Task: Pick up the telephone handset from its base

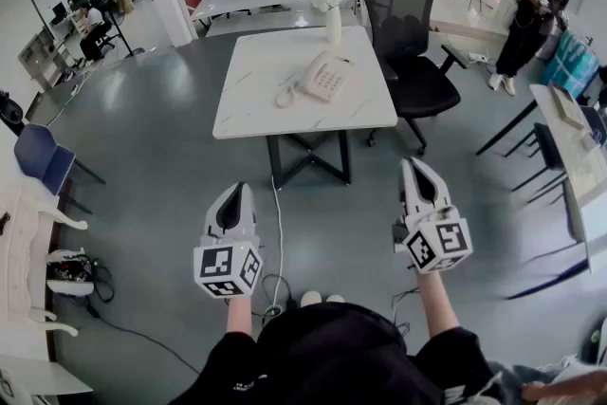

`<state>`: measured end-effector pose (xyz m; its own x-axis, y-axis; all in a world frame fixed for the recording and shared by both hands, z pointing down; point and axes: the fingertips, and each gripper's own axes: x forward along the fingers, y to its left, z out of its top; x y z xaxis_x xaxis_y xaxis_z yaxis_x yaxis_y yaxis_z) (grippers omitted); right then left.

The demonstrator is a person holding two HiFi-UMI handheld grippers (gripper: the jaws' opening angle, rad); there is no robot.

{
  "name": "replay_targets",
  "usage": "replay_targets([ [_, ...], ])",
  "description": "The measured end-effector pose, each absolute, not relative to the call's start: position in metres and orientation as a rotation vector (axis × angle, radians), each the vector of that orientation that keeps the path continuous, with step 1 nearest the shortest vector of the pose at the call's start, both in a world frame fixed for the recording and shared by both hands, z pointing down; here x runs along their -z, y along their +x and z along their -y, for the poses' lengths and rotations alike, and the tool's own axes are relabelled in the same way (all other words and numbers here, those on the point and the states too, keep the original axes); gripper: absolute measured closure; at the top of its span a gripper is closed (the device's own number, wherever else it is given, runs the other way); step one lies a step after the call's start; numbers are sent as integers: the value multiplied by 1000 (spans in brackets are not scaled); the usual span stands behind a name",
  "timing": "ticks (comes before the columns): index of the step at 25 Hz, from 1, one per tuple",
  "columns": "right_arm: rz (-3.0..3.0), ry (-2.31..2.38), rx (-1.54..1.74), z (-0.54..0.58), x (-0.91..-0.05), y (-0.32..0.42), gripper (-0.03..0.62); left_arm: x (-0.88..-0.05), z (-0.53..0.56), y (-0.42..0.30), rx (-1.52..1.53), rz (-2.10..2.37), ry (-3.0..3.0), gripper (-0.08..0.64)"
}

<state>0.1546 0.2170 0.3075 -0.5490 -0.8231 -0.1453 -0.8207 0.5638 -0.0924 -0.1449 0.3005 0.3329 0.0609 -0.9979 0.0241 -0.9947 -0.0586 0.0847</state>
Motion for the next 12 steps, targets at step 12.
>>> replay_targets([
  [12, -2608, -1377, 37, -210, -309, 165, 601, -334, -295, -137, 54, 2103, 2216, 560],
])
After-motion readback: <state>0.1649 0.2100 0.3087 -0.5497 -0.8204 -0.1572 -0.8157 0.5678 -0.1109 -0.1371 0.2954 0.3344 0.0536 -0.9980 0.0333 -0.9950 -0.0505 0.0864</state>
